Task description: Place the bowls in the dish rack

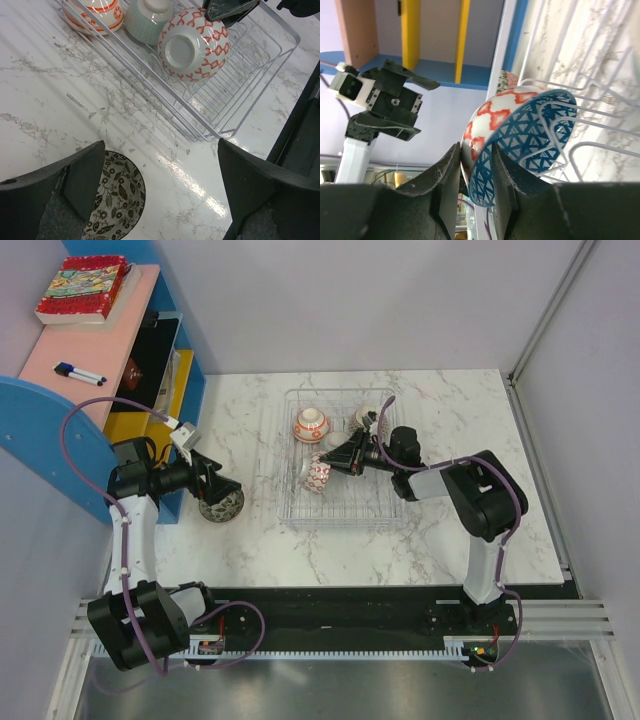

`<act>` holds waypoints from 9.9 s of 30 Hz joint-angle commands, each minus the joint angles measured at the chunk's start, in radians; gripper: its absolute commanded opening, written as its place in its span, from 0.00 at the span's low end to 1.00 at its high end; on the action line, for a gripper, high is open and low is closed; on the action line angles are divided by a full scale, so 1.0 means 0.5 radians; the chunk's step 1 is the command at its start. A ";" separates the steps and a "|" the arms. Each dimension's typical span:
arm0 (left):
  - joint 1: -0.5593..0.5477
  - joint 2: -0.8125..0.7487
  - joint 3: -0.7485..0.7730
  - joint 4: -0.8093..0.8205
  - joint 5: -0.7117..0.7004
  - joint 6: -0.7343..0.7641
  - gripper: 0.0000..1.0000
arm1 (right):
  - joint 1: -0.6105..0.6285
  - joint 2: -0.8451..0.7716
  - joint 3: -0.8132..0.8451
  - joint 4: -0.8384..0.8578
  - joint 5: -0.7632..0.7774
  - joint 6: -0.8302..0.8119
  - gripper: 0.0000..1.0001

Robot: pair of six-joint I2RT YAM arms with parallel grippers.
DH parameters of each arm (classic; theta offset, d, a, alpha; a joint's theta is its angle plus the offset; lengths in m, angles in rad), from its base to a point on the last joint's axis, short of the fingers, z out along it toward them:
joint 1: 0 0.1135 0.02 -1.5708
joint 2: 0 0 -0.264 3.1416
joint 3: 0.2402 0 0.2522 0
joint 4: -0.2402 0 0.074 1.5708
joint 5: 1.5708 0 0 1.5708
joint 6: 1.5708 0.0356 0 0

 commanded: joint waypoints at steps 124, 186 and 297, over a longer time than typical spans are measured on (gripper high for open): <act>-0.382 0.339 0.117 0.319 -1.274 0.441 1.00 | 0.654 -0.830 1.397 -3.210 0.720 -3.382 0.70; -0.664 0.675 0.893 -0.341 -1.198 0.490 0.02 | 0.669 -0.882 1.222 -3.179 0.444 -3.428 0.76; -1.143 0.423 1.059 0.227 -1.747 -0.332 0.96 | 1.449 -0.419 1.560 -3.323 1.994 -3.839 0.00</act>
